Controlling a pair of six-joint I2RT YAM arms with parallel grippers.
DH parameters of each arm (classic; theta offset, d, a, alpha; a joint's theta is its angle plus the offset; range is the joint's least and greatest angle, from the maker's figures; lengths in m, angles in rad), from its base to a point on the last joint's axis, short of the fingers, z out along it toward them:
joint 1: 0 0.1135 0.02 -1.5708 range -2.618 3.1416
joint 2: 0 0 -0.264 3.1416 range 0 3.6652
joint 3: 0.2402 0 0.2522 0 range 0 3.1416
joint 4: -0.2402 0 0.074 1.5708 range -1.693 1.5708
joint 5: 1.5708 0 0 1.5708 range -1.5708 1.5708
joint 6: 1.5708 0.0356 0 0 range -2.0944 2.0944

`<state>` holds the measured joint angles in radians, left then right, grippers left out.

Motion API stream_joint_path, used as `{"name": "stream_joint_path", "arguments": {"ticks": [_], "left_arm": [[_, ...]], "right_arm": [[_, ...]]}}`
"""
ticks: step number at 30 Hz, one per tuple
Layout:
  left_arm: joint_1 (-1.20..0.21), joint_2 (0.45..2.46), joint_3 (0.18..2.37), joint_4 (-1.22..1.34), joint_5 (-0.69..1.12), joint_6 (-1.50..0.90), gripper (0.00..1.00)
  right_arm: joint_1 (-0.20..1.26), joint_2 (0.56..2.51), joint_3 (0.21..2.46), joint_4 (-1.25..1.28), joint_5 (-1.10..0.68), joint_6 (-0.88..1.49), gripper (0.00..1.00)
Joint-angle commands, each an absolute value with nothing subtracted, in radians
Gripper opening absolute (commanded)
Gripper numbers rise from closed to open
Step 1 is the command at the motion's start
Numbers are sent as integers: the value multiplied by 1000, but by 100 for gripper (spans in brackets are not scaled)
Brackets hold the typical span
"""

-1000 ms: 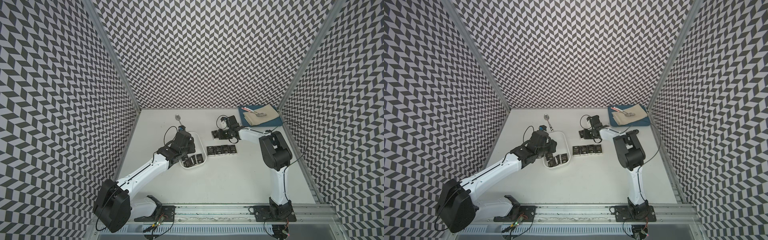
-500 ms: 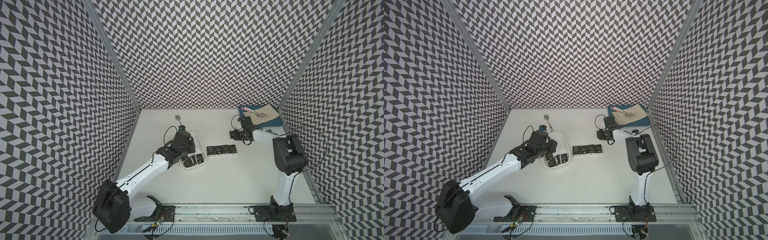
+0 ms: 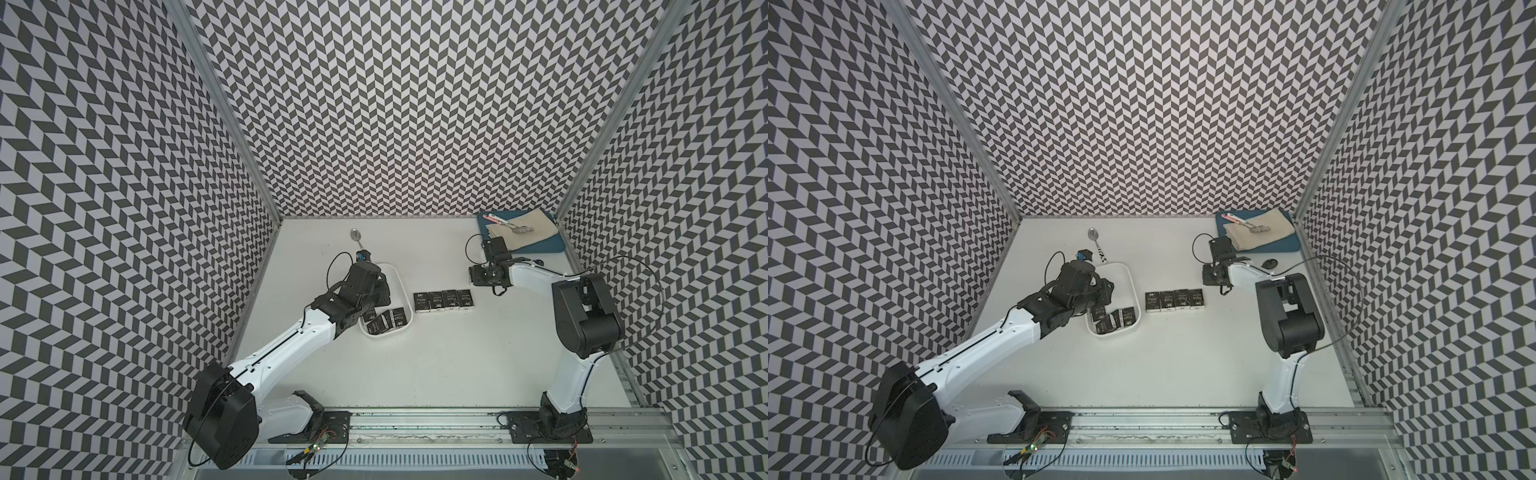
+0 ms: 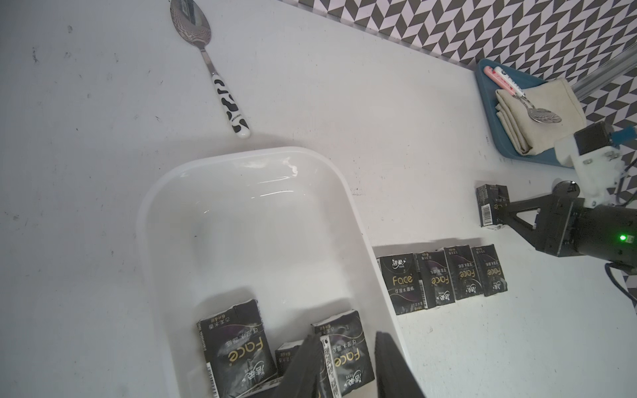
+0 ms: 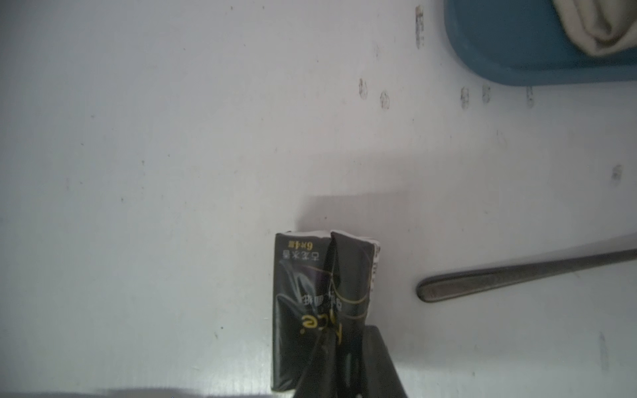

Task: Take the pocket tissues out of the storage box
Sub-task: Move the pocket tissues to the center of the board.

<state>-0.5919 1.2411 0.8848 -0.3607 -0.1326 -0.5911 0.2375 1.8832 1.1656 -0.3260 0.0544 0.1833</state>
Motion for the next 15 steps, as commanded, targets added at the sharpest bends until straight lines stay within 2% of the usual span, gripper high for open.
{"name": "stream_joint_path", "arguments": {"ticks": [1, 15], "left_arm": [[-587, 1231, 909, -349, -108, -573, 32], [-590, 1226, 955, -369, -58, -568, 32]], "right_arm": [[233, 1842, 1102, -431, 101, 187, 18], [302, 1700, 945, -451, 110, 241, 19]]}}
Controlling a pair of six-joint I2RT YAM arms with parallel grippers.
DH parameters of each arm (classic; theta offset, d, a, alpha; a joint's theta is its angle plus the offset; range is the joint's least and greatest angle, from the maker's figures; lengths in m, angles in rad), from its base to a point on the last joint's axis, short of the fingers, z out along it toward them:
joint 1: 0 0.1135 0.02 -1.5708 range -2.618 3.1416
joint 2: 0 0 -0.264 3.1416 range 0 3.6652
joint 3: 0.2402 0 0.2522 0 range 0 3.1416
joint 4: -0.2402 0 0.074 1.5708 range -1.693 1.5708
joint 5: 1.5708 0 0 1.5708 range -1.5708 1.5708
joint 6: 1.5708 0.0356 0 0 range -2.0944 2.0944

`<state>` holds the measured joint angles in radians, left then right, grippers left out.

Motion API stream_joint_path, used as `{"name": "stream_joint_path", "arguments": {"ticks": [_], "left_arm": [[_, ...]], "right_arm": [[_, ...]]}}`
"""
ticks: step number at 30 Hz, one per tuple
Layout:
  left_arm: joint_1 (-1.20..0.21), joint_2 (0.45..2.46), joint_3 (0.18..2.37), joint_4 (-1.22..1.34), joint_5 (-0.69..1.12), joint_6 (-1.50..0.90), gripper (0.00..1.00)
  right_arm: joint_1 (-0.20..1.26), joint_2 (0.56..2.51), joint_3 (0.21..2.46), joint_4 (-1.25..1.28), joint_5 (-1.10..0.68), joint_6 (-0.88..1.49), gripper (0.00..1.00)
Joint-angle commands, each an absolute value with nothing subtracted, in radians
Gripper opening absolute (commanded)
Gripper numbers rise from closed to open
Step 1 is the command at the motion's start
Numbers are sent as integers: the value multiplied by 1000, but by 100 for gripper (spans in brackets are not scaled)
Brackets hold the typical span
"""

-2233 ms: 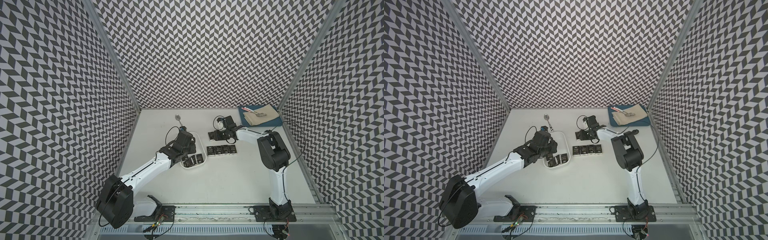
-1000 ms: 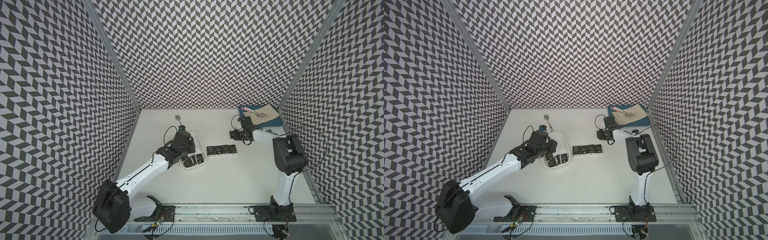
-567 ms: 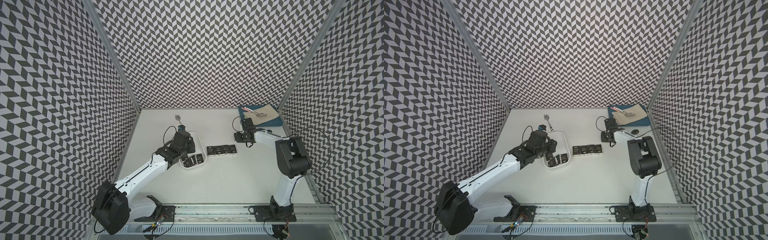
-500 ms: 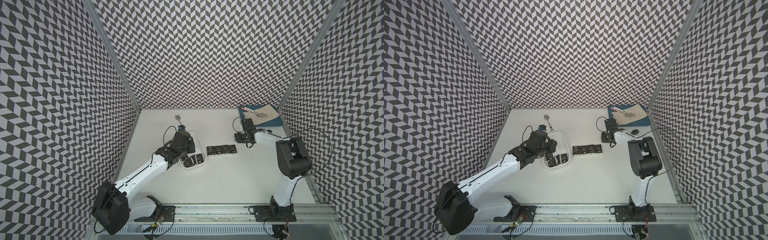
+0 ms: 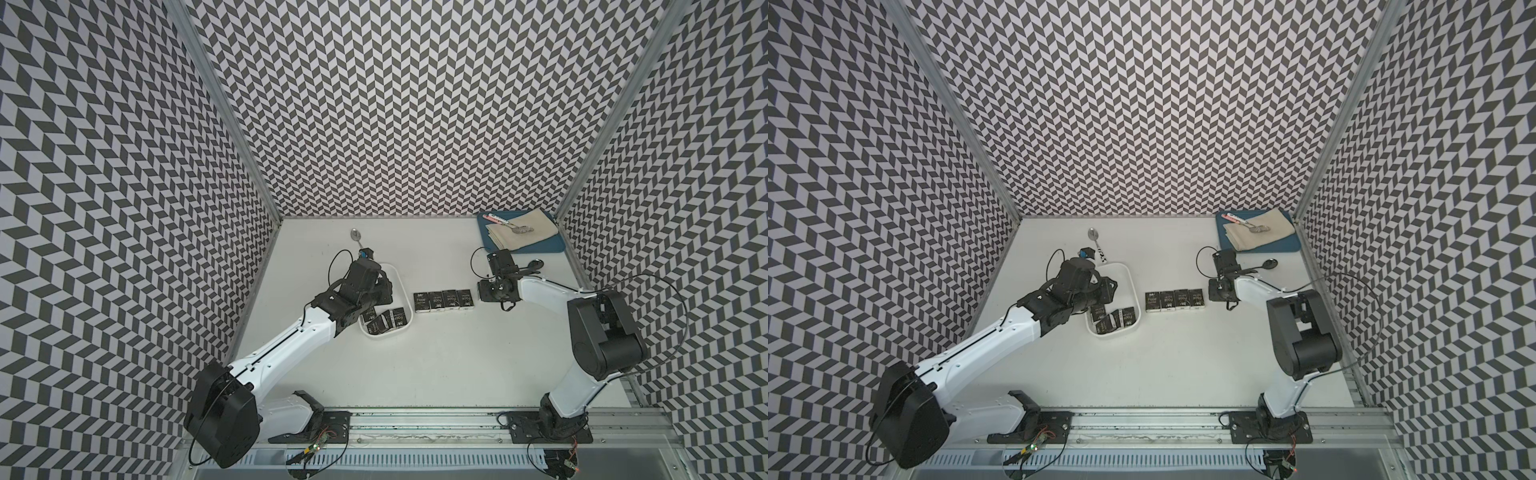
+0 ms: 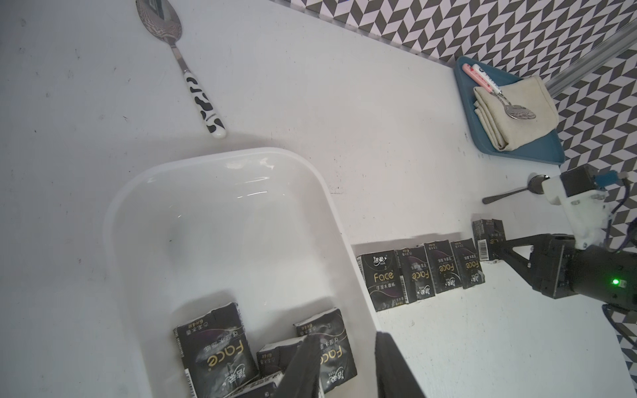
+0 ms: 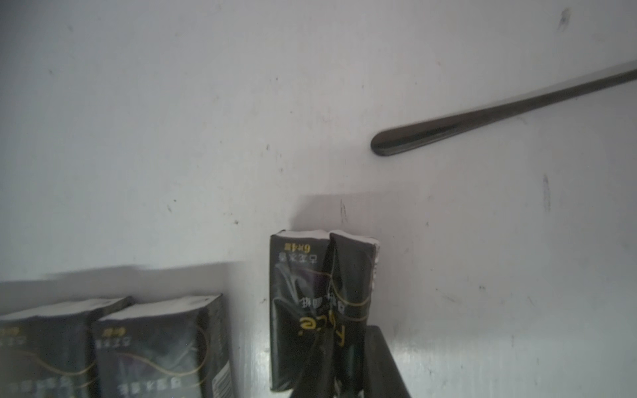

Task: Take the pocket tissues out of the storage box
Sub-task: Move the pocket tissues to the center of the board.

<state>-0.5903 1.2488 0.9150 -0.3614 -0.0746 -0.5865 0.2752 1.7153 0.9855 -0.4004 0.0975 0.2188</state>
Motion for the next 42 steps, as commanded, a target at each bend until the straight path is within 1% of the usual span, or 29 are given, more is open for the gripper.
{"name": "stream_joint_path", "arguments": {"ticks": [1, 5, 18, 27, 34, 42], "left_arm": [[-591, 1225, 961, -376, -60, -564, 32], [-593, 1218, 968, -397, -71, -550, 32], [-591, 1206, 951, -405, -96, -557, 33], [-592, 1211, 954, -402, -103, -559, 33], [-589, 1210, 944, -406, -120, -557, 34], [-586, 1230, 926, -406, -143, -563, 36]], "right_arm": [[309, 1695, 937, -446, 109, 243, 20], [328, 1665, 892, -414, 97, 246, 21], [352, 1648, 859, -364, 28, 227, 22], [356, 1613, 864, -387, 54, 231, 23], [356, 1598, 897, -403, 83, 235, 36], [356, 1505, 1029, -469, 105, 221, 41]]}}
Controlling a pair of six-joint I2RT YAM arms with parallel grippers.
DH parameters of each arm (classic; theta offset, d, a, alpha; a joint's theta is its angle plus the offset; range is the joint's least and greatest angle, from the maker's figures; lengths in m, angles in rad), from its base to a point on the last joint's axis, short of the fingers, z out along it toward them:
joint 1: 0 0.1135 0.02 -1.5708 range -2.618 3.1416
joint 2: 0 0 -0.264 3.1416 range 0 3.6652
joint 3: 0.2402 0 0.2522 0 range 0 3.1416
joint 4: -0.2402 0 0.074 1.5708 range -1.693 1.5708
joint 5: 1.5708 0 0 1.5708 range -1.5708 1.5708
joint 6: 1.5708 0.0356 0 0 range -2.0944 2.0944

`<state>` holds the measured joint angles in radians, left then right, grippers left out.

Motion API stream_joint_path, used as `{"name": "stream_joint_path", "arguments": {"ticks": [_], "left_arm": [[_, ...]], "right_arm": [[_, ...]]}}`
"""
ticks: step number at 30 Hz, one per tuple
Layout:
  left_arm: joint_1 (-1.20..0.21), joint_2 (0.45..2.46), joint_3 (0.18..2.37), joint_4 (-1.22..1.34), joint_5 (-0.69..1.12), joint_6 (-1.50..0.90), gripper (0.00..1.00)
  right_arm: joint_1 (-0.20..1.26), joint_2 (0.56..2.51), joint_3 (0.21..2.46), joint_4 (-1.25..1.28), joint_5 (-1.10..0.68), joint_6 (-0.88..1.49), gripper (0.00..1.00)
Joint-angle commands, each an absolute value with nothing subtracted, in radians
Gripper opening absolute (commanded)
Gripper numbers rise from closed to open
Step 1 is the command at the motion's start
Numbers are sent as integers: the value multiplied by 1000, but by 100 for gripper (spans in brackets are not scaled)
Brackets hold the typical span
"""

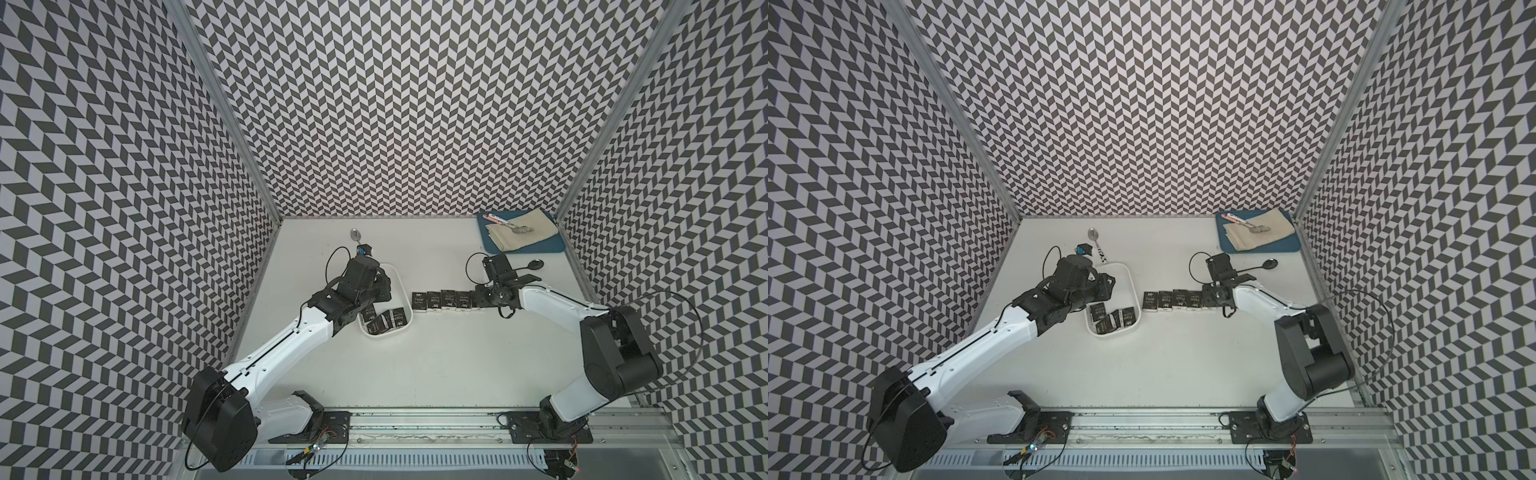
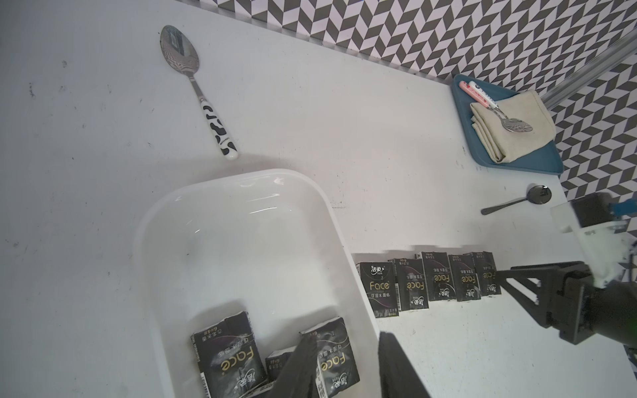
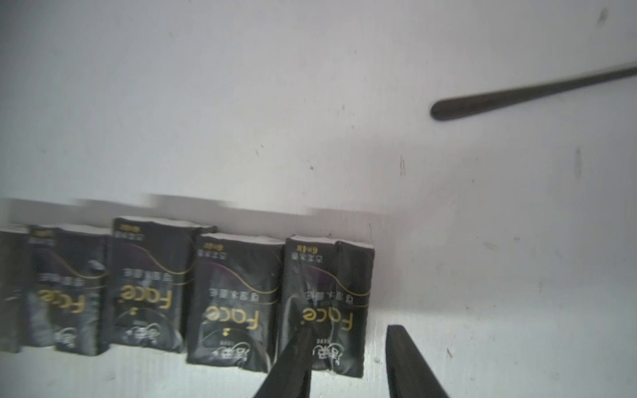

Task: Take the pocket tissues out of the storage box
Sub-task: Move the pocket tissues to the center of the board, then pick up the pocket tissues from the storage box.

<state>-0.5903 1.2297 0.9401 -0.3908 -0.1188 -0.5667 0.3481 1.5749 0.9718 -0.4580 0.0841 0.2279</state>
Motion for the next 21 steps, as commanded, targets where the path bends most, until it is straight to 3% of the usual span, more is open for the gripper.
{"name": "stream_joint_path", "arguments": {"ticks": [1, 7, 21], "left_arm": [[-585, 1238, 924, -413, -146, -566, 37], [-586, 1272, 887, -428, -161, -604, 41], [-607, 1481, 881, -485, -275, -696, 39]], "right_arm": [[357, 1488, 1043, -474, 102, 221, 42], [378, 1411, 1046, -446, 39, 223, 43], [448, 1455, 989, -340, -17, 235, 44]]}}
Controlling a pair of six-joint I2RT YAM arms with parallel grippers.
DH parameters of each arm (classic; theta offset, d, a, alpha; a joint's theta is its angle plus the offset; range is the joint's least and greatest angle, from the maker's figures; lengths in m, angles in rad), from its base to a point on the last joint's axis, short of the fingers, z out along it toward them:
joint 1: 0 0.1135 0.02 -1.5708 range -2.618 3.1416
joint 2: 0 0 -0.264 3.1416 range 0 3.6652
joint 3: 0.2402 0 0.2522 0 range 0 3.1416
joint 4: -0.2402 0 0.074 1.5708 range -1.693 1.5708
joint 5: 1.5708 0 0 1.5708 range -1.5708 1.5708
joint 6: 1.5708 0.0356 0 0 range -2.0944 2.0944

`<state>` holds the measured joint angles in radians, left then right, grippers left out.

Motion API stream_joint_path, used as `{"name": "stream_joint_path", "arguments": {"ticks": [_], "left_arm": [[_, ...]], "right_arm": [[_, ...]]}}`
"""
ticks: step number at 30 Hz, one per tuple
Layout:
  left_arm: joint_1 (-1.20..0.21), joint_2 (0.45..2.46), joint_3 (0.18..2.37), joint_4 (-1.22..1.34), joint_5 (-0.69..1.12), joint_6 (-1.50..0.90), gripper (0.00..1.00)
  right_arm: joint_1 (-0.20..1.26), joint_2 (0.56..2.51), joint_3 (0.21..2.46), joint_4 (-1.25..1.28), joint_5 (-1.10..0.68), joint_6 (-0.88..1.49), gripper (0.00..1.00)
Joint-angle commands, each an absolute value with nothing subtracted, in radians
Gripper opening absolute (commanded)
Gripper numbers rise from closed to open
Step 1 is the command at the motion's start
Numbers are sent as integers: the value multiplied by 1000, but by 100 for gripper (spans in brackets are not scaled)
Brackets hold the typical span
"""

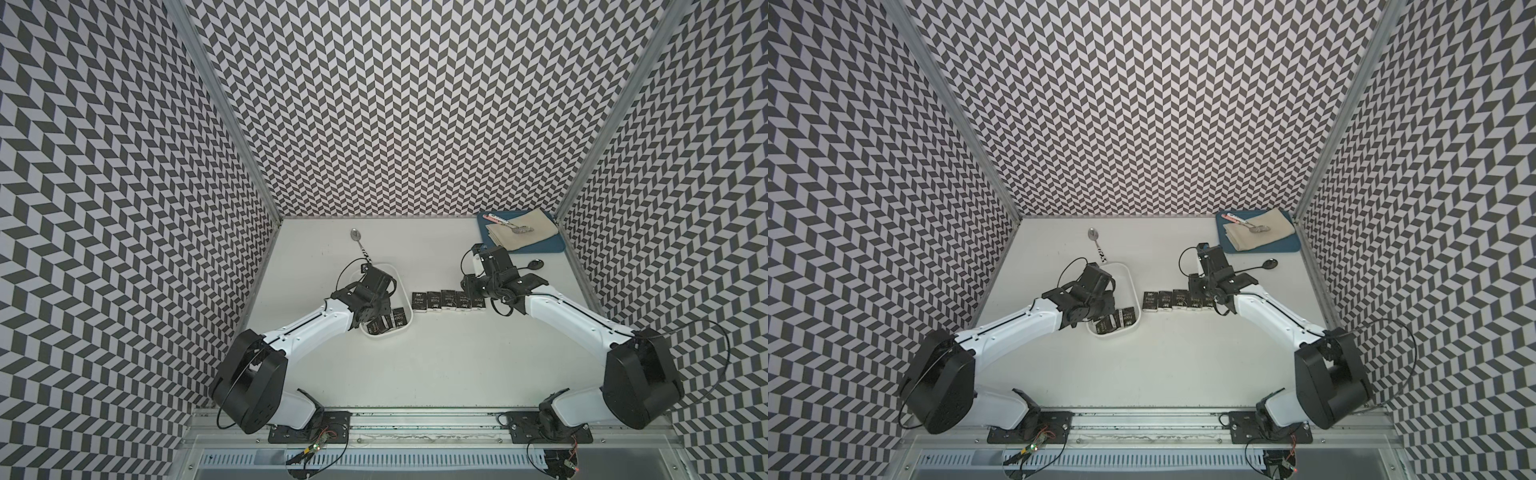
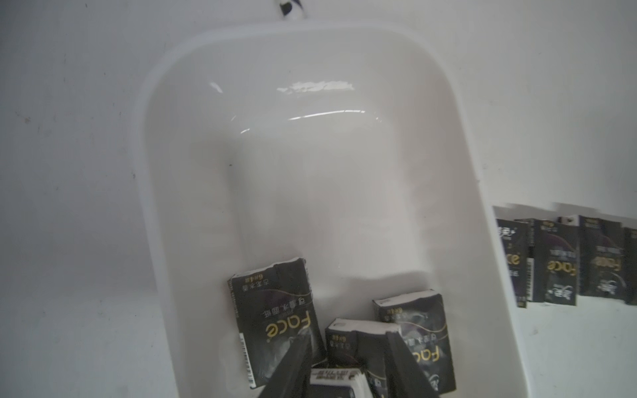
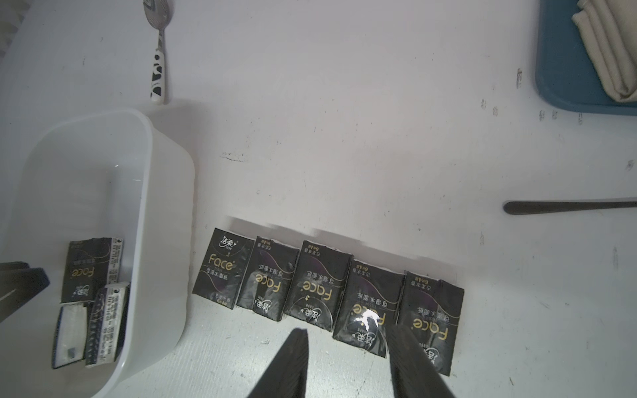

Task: Take the pocket tissues out of the storage box
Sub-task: Pick up the pocket tissues from the storage box.

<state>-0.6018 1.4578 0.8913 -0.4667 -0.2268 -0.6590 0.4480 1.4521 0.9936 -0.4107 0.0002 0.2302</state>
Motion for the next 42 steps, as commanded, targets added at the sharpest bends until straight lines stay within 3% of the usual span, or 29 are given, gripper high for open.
{"name": "stream_joint_path", "arguments": {"ticks": [1, 16, 20, 26, 33, 42], "left_arm": [[-606, 1492, 879, -479, -285, -704, 39], [-597, 1632, 877, -432, -344, -747, 33], [-594, 1658, 866, -408, -333, -752, 26], [-588, 1653, 848, -377, -323, -764, 7], [-578, 1619, 908, -394, -348, -746, 0], [-574, 1576, 981, -443, -364, -724, 0]], "right_arm": [[448, 1455, 989, -335, -19, 235, 44], [452, 1451, 979, -333, -32, 227, 44], [451, 1442, 976, -333, -39, 230, 44], [453, 1434, 985, -349, -34, 230, 44], [456, 1421, 982, -353, -29, 235, 44], [465, 1407, 976, -356, -22, 239, 44]]}}
